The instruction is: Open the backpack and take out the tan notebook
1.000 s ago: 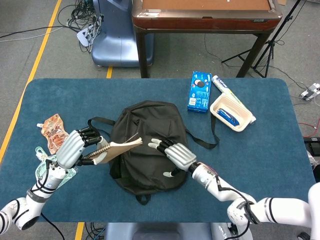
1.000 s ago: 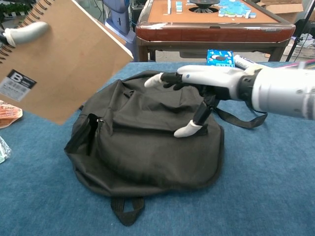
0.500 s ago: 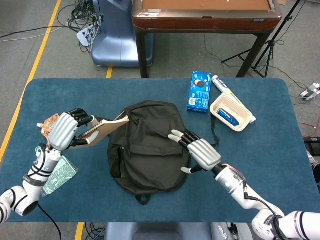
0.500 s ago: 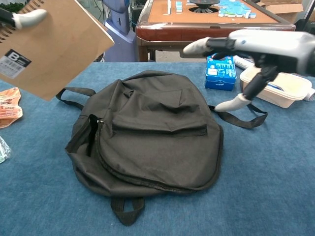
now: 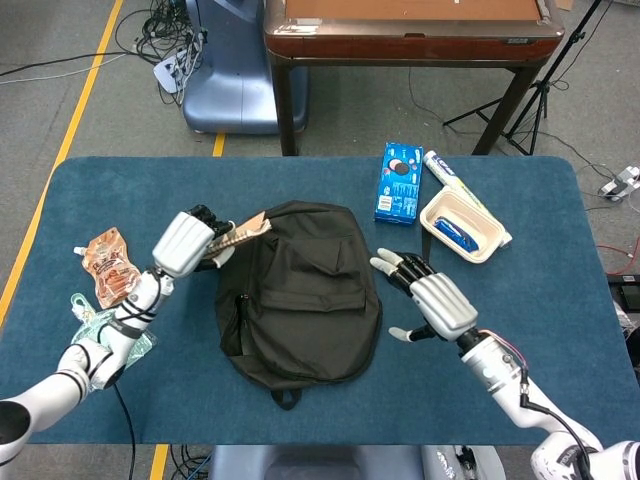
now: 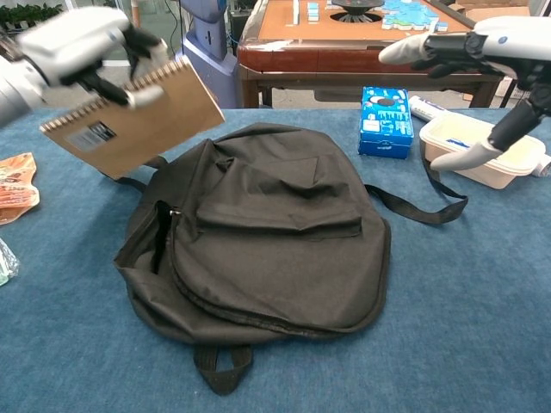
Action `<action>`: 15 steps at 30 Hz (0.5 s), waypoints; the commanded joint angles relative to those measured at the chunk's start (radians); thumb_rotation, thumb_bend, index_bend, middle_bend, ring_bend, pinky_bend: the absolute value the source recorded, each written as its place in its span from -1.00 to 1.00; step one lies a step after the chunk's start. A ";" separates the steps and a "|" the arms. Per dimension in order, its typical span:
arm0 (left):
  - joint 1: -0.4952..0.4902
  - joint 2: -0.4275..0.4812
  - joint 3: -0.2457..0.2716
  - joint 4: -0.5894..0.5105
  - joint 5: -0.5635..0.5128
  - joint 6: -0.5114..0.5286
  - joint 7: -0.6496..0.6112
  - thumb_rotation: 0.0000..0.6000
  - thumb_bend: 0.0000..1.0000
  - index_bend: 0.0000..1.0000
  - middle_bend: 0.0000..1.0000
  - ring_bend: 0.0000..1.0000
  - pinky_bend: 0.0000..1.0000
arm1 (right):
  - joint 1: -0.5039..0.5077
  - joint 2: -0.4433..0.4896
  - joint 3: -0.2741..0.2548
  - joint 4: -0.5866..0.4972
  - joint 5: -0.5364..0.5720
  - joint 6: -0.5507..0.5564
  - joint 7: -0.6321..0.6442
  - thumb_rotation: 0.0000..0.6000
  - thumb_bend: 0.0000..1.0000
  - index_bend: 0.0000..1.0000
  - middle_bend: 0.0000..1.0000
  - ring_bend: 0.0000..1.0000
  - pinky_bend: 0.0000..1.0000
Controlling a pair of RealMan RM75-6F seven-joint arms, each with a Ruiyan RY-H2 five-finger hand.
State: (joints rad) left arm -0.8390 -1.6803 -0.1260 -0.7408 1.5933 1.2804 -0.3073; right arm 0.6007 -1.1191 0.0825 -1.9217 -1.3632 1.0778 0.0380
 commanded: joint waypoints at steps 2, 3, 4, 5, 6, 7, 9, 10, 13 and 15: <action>-0.002 -0.031 0.017 -0.075 -0.047 -0.114 0.088 1.00 -0.22 0.19 0.31 0.09 -0.12 | -0.013 0.008 0.001 0.002 0.004 0.007 0.003 1.00 -0.91 -1.00 -1.00 -1.00 -0.87; 0.003 -0.016 0.018 -0.125 -0.062 -0.137 0.103 1.00 -0.24 0.12 0.26 0.07 -0.12 | -0.016 0.010 0.002 0.003 0.004 0.008 0.004 1.00 -0.91 -1.00 -1.00 -1.00 -0.87; 0.012 0.015 0.021 -0.210 -0.089 -0.184 0.125 1.00 -0.27 0.02 0.17 0.03 -0.12 | -0.020 0.013 0.003 0.004 0.005 0.010 0.005 1.00 -0.90 -1.00 -1.00 -1.00 -0.87; 0.016 0.045 0.022 -0.283 -0.111 -0.218 0.139 1.00 -0.30 -0.08 0.10 -0.02 -0.12 | -0.023 0.015 0.004 0.005 0.005 0.012 0.005 1.00 -0.91 -1.00 -1.00 -1.00 -0.87; 0.021 0.076 0.020 -0.355 -0.135 -0.248 0.153 1.00 -0.35 -0.22 -0.01 -0.09 -0.12 | -0.025 0.017 0.005 0.005 0.006 0.013 0.005 1.00 -0.91 -1.00 -1.00 -1.00 -0.87; 0.027 0.114 0.017 -0.446 -0.167 -0.280 0.173 1.00 -0.41 -0.37 -0.14 -0.16 -0.12 | -0.029 0.020 0.006 0.006 0.007 0.015 0.006 1.00 -0.90 -1.00 -1.00 -1.00 -0.87; 0.038 0.162 0.011 -0.559 -0.209 -0.309 0.205 1.00 -0.49 -0.62 -0.34 -0.29 -0.15 | -0.034 0.024 0.006 0.007 0.009 0.015 0.006 1.00 -0.90 -1.00 -1.00 -1.00 -0.87; 0.045 0.187 0.007 -0.618 -0.234 -0.318 0.226 1.00 -0.52 -0.73 -0.44 -0.36 -0.18 | -0.038 0.028 0.006 0.009 0.011 0.015 0.005 1.00 -0.90 -1.00 -1.00 -1.00 -0.87; 0.065 0.233 0.001 -0.724 -0.260 -0.304 0.267 0.98 -0.55 -0.92 -0.62 -0.50 -0.26 | -0.049 0.040 0.005 0.012 0.017 0.016 0.002 1.00 -0.90 -1.00 -1.00 -1.00 -0.87; 0.084 0.256 0.001 -0.769 -0.255 -0.272 0.282 0.96 -0.56 -0.95 -0.64 -0.53 -0.29 | -0.058 0.052 0.005 0.014 0.024 0.020 -0.002 1.00 -0.90 -1.00 -1.00 -1.00 -0.87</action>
State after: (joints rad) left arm -0.7947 -1.5112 -0.1194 -1.3804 1.3943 1.0239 -0.0958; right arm 0.5468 -1.0720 0.0874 -1.9091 -1.3428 1.0958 0.0384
